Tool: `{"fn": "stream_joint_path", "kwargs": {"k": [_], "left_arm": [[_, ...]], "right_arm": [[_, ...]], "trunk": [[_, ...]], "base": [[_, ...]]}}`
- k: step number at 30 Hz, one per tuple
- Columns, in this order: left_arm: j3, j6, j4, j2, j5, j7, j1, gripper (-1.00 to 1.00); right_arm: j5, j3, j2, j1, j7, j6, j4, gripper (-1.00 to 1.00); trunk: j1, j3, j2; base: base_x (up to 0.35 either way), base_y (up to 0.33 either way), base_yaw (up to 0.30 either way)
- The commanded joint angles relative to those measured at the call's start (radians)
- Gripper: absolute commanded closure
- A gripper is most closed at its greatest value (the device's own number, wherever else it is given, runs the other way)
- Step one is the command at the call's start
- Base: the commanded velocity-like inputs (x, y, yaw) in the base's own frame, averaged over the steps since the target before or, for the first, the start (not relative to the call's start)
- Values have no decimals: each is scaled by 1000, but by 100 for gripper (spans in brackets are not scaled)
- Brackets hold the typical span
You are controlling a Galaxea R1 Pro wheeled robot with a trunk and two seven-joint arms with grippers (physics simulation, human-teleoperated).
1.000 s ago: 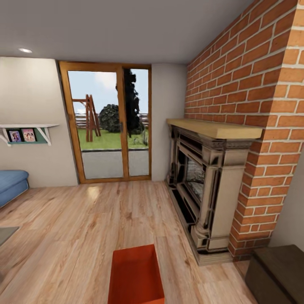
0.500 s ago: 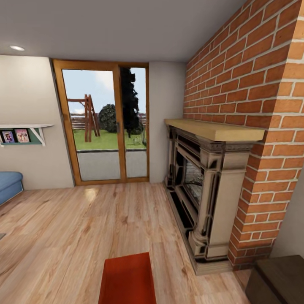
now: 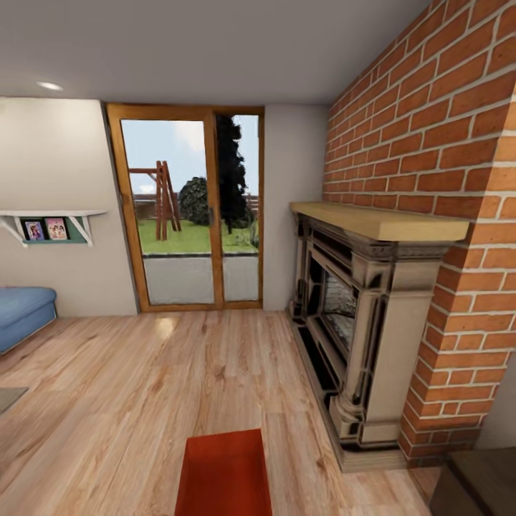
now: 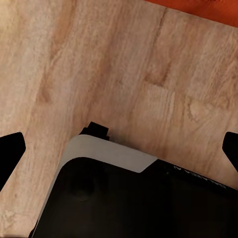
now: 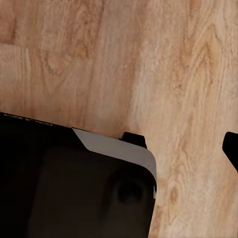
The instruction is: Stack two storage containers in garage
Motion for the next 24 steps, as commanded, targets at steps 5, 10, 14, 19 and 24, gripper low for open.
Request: {"fn": "stream_joint_path", "kwargs": {"k": [5,10,14,19,24], "left_arm": [[6,-3,1,0,1,2,-1,-100],[6,-3,1,0,1,2,-1,-100],[6,-3,1,0,1,2,-1,-100],[6,-3,1,0,1,2,-1,-100],[15,19,10,0,2,2,-2,-100]], "right_arm": [[-4,7,0,-1,-4,-5,3,-100],[-4,7,0,-1,-4,-5,3,-100],[-5,7,0,-1,-4,-5,3,-100],[-5,7,-1,-1,-4,-5,3,-100],[-12,3,0,-1,-2,-4,3,-100]], "trunk": [[0,-1,-1],[0,-1,-1],[0,-1,-1],[0,-1,-1],[0,-1,-1]], "base": [[0,0,264],[0,0,214],[0,0,23],[0,0,4],[0,0,0]]}}
